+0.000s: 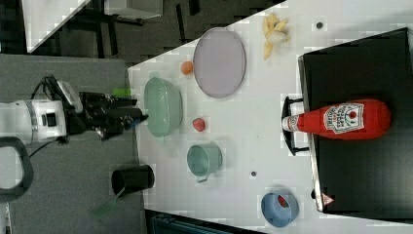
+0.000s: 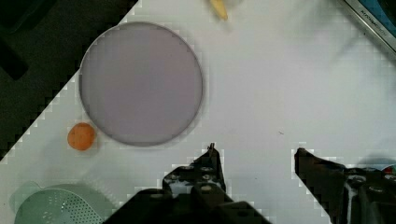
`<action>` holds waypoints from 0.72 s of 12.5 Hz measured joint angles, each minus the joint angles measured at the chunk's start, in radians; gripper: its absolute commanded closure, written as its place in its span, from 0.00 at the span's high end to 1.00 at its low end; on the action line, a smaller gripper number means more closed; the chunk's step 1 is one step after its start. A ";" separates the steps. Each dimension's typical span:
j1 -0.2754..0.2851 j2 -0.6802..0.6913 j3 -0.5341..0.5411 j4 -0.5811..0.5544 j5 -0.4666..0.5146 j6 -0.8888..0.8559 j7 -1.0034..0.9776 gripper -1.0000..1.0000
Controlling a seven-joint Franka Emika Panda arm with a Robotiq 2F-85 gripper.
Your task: Pick Ketchup from oven and place it on table.
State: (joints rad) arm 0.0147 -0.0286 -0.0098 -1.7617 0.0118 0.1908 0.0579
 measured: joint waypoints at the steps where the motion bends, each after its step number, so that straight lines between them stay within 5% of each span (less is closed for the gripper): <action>1: 0.000 -0.079 0.001 -0.095 -0.020 -0.067 0.008 0.79; 3: -0.007 -0.252 -0.003 -0.209 -0.035 -0.149 0.020 1.00; 9: -0.014 -0.395 -0.046 -0.147 -0.045 -0.147 0.025 1.00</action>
State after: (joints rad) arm 0.0005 -0.4231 -0.0558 -1.9092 -0.0331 0.0437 0.0832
